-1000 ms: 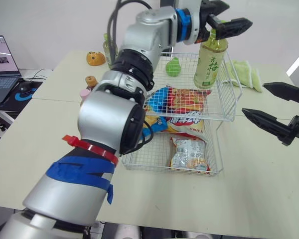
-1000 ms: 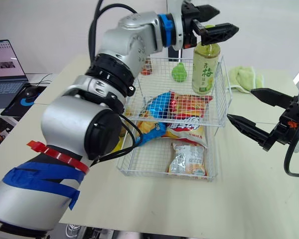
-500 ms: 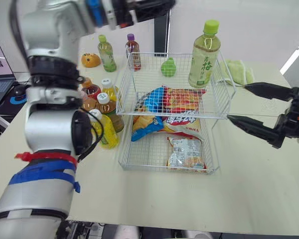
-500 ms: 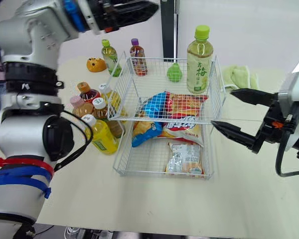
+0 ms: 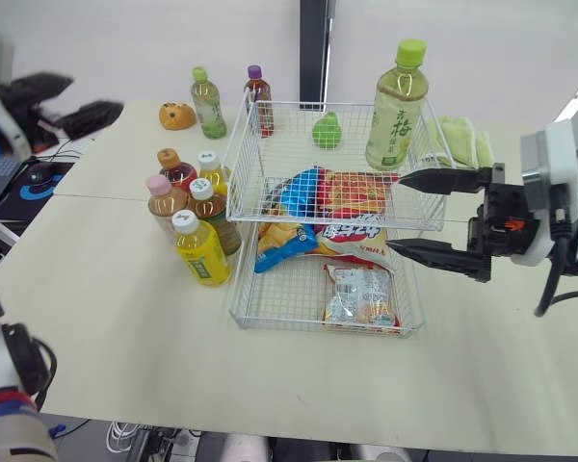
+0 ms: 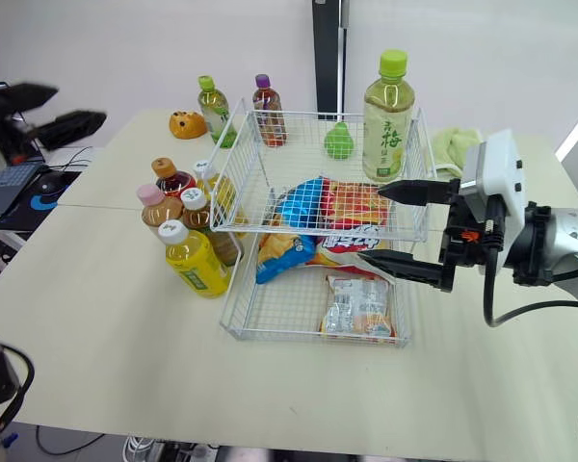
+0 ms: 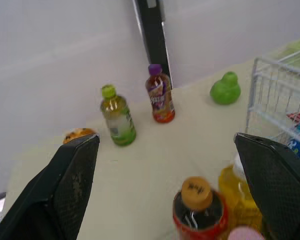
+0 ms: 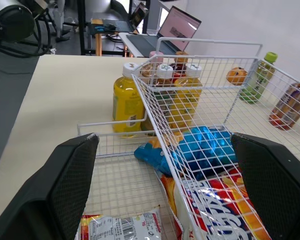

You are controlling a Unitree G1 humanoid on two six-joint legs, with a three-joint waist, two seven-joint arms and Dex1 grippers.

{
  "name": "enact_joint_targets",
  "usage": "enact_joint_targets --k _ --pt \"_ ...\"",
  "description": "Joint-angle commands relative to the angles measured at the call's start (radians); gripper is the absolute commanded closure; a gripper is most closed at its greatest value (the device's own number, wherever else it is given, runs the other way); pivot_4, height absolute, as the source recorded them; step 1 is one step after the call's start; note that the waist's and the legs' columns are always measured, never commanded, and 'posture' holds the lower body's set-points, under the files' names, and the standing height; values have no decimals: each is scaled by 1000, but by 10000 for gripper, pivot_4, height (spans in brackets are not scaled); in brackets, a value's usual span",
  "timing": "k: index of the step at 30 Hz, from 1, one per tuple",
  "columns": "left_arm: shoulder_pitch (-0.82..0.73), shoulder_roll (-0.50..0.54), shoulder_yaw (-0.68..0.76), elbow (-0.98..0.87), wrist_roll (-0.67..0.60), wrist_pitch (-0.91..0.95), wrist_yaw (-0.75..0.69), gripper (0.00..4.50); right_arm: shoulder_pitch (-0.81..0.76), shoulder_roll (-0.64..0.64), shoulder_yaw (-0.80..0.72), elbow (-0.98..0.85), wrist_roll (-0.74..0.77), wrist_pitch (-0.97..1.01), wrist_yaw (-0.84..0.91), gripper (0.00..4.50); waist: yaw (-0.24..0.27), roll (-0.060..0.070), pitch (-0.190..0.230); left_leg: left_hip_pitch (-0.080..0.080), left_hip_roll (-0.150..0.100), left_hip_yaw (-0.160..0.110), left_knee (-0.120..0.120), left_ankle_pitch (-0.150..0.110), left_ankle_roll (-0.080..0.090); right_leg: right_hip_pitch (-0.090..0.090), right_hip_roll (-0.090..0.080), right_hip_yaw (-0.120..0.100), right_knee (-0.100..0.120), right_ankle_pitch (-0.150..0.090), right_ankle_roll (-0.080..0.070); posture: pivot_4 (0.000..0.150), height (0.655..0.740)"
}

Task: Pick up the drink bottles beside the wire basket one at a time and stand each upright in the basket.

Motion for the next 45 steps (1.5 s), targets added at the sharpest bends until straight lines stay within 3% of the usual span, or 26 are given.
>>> enact_joint_targets --k 1,4,9,15,19,27,41,45 --pt "118 44 110 -27 -31 -40 -8 214 -31 7 18 3 -22 -16 43 0 2 -1 0 0 0 0 0 0 0 0 0 0 0 0 0 1500 7211" --pt "262 27 178 -70 -60 -43 -10 214 -42 16 36 10 -40 -17 64 0 4 -1 -1 0 0 0 0 0 0 0 -1 -1 -1 0 0 1500 7211" --pt "427 -111 251 -284 -152 31 98 214 -44 27 32 13 -49 -17 86 0 7 -3 -2 0 0 -1 0 0 1 1 -1 -2 -1 0 0 1500 7211" --pt "474 -290 219 -564 -230 106 296 214 -61 36 34 17 -55 -4 86 0 4 -4 -3 0 0 -2 0 0 1 2 -1 -2 0 0 0 1500 7211" --pt "447 -370 187 -612 -221 110 427 214 -64 37 30 16 -51 3 83 0 1 -4 -3 0 0 -2 -1 0 1 3 -1 -2 0 0 -1 1500 7211" --pt "395 -380 59 -546 -166 80 508 214 -80 45 31 19 -48 17 77 0 3 -5 -3 0 -1 -3 -1 0 1 3 -1 -2 0 1 -1 1500 7211" --pt "312 -349 -37 -406 -119 10 475 214 -84 61 23 12 -42 37 55 0 2 -4 -3 0 0 -2 -1 0 1 3 -1 -2 -1 1 -1 1500 7211" --pt "325 -344 -54 -402 -98 -5 478 9614 -85 62 21 11 -41 41 48 0 2 -5 -3 0 0 -2 -1 0 1 3 -1 -2 -1 1 -1 1500 7211"
